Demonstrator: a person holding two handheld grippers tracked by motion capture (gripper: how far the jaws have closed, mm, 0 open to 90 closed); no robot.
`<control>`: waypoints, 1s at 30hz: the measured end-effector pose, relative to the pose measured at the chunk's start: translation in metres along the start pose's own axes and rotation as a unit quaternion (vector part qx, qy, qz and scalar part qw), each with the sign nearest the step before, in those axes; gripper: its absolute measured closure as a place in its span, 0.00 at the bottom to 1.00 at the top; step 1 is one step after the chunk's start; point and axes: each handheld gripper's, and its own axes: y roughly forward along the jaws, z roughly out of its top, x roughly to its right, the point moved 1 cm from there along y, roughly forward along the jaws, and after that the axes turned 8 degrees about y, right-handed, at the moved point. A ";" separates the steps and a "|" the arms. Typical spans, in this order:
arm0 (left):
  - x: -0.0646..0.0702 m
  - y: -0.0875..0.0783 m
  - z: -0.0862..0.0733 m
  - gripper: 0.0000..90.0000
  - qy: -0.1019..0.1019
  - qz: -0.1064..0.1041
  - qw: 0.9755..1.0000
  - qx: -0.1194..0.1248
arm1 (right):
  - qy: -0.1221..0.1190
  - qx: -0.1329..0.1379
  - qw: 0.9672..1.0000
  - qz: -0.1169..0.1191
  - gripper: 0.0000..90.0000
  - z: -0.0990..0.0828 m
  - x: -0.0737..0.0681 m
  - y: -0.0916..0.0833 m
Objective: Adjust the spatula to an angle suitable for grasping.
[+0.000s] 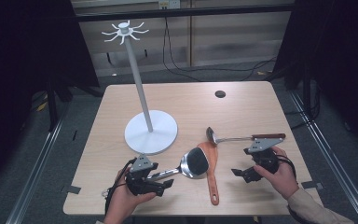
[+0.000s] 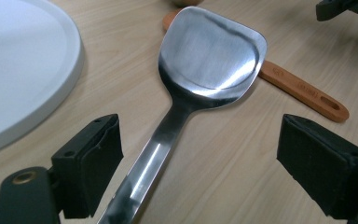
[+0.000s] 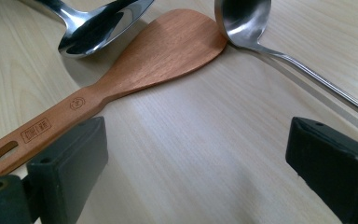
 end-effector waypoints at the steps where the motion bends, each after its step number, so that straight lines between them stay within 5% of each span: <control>1: 0.000 -0.002 -0.001 0.16 -0.003 0.002 1.000 0.000 | -0.003 0.001 1.000 -0.001 0.05 0.001 0.000 0.001; 9: -0.002 -0.015 -0.012 0.26 -0.039 0.015 0.999 -0.009 | -0.010 0.013 1.000 0.011 0.05 0.010 -0.002 0.006; 12: -0.003 -0.020 -0.014 0.36 -0.055 0.021 0.998 -0.007 | -0.009 0.012 1.000 0.014 0.05 0.014 -0.003 0.009; 17: -0.007 -0.033 -0.023 0.68 -0.068 0.064 0.995 -0.041 | -0.013 0.011 1.000 0.021 0.05 0.019 -0.003 0.016; 19: -0.008 -0.034 -0.024 0.83 -0.084 0.063 0.993 -0.044 | -0.018 0.011 0.999 0.027 0.05 0.021 -0.004 0.018; 22: -0.009 -0.038 -0.028 0.98 -0.102 0.086 0.988 -0.073 | -0.023 0.009 0.999 0.029 0.05 0.023 -0.005 0.022; 24: -0.009 -0.038 -0.030 1.00 -0.123 0.084 0.986 -0.079 | -0.023 0.009 0.999 0.030 0.05 0.024 -0.005 0.022; 30: -0.007 -0.031 -0.036 1.00 -0.130 0.078 0.983 -0.105 | -0.022 0.011 0.999 0.032 0.05 0.025 -0.006 0.021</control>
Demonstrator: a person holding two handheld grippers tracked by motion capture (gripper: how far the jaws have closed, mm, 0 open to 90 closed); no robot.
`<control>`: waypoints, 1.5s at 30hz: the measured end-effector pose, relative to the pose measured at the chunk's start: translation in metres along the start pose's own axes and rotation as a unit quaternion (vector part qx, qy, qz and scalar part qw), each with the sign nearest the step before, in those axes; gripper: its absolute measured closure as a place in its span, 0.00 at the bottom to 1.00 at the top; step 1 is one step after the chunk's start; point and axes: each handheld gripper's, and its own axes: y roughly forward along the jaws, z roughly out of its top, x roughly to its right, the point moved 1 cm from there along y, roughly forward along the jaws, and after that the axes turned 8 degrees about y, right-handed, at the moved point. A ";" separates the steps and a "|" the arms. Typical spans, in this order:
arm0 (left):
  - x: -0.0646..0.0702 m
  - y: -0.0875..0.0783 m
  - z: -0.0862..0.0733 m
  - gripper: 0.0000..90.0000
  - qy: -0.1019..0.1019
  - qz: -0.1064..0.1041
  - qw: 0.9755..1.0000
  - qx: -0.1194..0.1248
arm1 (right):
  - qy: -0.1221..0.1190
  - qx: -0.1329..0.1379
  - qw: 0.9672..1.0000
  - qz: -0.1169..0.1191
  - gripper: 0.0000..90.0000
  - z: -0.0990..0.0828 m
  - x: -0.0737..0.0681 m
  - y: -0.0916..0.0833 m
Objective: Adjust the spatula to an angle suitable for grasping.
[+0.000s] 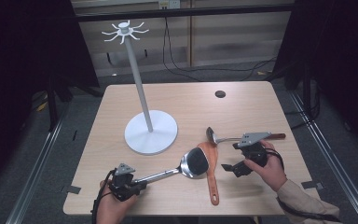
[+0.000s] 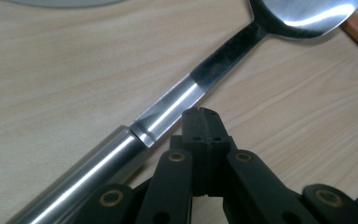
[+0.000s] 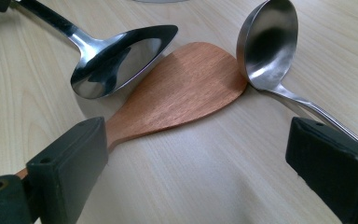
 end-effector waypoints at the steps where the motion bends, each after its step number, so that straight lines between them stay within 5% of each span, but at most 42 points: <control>1: -0.001 0.001 -0.001 1.00 0.002 0.009 1.000 -0.002 | 0.000 0.000 1.000 0.000 0.05 0.000 0.000 0.000; 5: -0.010 0.002 -0.003 1.00 -0.030 0.013 0.999 0.007 | -0.002 0.000 1.000 0.000 0.05 0.000 -0.001 0.000; 9: -0.018 0.004 -0.003 1.00 -0.036 0.043 0.998 0.000 | -0.001 0.001 1.000 0.002 0.05 0.000 -0.001 0.000; 16: -0.034 0.010 0.002 1.00 -0.079 0.054 0.995 0.026 | 0.001 0.003 1.000 0.002 0.05 0.000 -0.001 -0.002; 21: -0.040 0.015 0.007 1.00 -0.093 0.059 0.993 0.032 | 0.002 0.002 1.000 -0.002 0.05 -0.002 0.000 -0.002; 31: -0.051 0.022 0.022 1.00 -0.138 0.069 0.986 0.064 | 0.005 0.004 1.000 -0.003 0.05 -0.003 0.000 -0.005; 38: -0.056 0.033 0.031 1.00 -0.158 0.079 0.982 0.073 | 0.006 0.004 1.000 -0.002 0.05 -0.005 0.001 -0.008; 45: -0.050 0.032 0.041 1.00 -0.128 0.099 0.984 0.071 | 0.008 0.008 1.000 -0.001 0.05 -0.005 0.002 -0.010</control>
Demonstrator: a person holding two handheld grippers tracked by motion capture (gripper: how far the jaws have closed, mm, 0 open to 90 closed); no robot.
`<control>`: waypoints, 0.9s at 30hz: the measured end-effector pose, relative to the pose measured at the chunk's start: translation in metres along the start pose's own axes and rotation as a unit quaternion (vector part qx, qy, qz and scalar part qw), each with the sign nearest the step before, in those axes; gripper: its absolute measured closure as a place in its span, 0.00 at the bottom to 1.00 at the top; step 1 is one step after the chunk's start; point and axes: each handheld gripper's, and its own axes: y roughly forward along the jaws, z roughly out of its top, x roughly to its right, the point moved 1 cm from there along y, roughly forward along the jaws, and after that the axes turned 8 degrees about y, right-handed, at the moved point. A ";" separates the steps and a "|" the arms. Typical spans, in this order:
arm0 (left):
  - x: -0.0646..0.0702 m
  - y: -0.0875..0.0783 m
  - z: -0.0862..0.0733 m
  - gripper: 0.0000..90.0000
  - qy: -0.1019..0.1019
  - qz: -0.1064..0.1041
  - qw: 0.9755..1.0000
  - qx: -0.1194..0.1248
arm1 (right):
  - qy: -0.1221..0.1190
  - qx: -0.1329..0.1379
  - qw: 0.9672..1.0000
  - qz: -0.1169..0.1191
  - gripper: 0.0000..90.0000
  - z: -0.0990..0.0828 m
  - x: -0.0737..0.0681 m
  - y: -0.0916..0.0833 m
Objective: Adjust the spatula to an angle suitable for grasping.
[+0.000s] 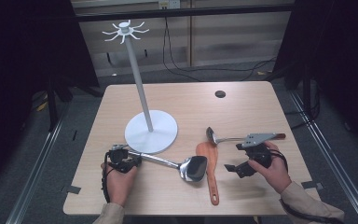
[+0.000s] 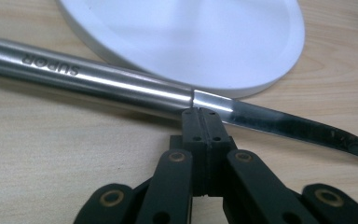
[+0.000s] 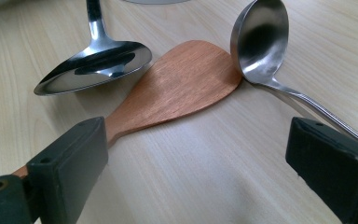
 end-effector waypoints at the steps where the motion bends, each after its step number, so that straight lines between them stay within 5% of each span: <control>1: 0.005 -0.003 0.003 1.00 0.009 0.001 1.000 0.005 | -0.001 0.000 1.000 -0.001 0.05 0.000 0.000 0.000; 6: 0.030 0.003 0.013 1.00 0.035 -0.045 0.998 0.017 | -0.003 -0.002 1.000 -0.001 0.05 -0.001 -0.001 -0.001; 11: 0.061 0.021 0.019 1.00 0.066 -0.091 0.993 0.018 | -0.001 0.000 1.000 0.000 0.05 -0.002 -0.001 -0.002; 17: 0.079 0.037 0.015 1.00 0.098 -0.103 0.990 0.001 | 0.001 -0.004 1.000 0.000 0.05 -0.004 0.001 -0.002; 22: 0.081 0.042 0.014 0.98 0.101 -0.107 0.989 0.006 | 0.003 -0.001 1.000 -0.001 0.05 -0.004 0.002 -0.004; 27: 0.093 0.050 0.011 0.96 0.124 -0.120 0.985 -0.004 | 0.000 -0.004 1.000 0.001 0.05 -0.003 0.001 -0.002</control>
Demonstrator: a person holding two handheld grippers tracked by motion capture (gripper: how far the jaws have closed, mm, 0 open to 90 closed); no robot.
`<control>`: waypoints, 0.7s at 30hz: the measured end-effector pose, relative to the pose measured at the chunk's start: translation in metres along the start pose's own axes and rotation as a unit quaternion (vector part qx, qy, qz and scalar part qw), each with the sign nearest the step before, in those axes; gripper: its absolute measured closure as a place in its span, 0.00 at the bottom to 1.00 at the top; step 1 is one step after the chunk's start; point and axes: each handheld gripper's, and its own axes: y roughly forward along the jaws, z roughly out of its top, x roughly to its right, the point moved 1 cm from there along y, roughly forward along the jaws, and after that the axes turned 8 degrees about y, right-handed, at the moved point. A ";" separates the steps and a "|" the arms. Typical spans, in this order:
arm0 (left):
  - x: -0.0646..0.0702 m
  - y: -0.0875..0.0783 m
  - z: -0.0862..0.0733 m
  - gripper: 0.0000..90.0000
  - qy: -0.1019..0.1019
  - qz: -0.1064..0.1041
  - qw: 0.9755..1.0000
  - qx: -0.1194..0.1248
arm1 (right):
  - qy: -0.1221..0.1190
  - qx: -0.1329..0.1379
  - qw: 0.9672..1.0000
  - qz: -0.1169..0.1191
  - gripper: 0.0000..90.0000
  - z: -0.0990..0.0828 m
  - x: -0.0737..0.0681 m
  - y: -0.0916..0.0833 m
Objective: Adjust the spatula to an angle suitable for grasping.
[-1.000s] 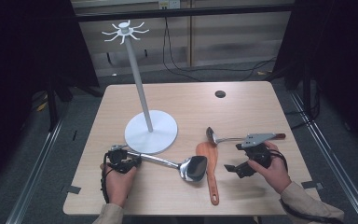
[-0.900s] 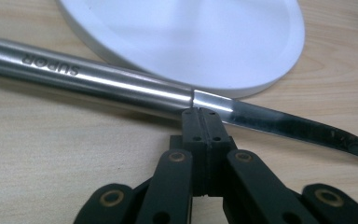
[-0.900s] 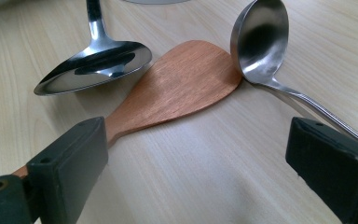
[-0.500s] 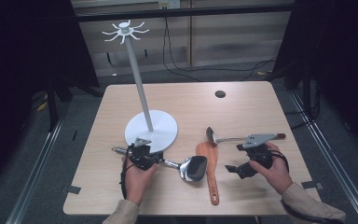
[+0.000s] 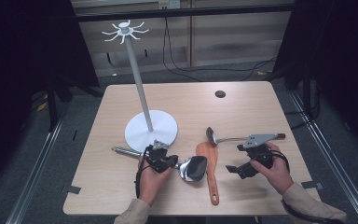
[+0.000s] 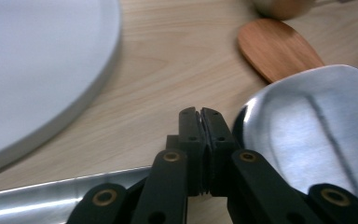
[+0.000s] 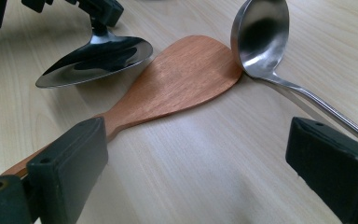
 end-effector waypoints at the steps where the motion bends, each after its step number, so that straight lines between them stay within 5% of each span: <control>1: 0.002 0.002 0.000 0.96 0.003 -0.007 1.000 0.000 | 0.000 0.000 1.000 0.000 0.05 0.000 0.000 0.001; 21: 0.012 -0.025 -0.021 1.00 0.005 -0.032 0.999 -0.042 | 0.000 -0.004 1.000 0.006 0.05 0.002 -0.001 0.004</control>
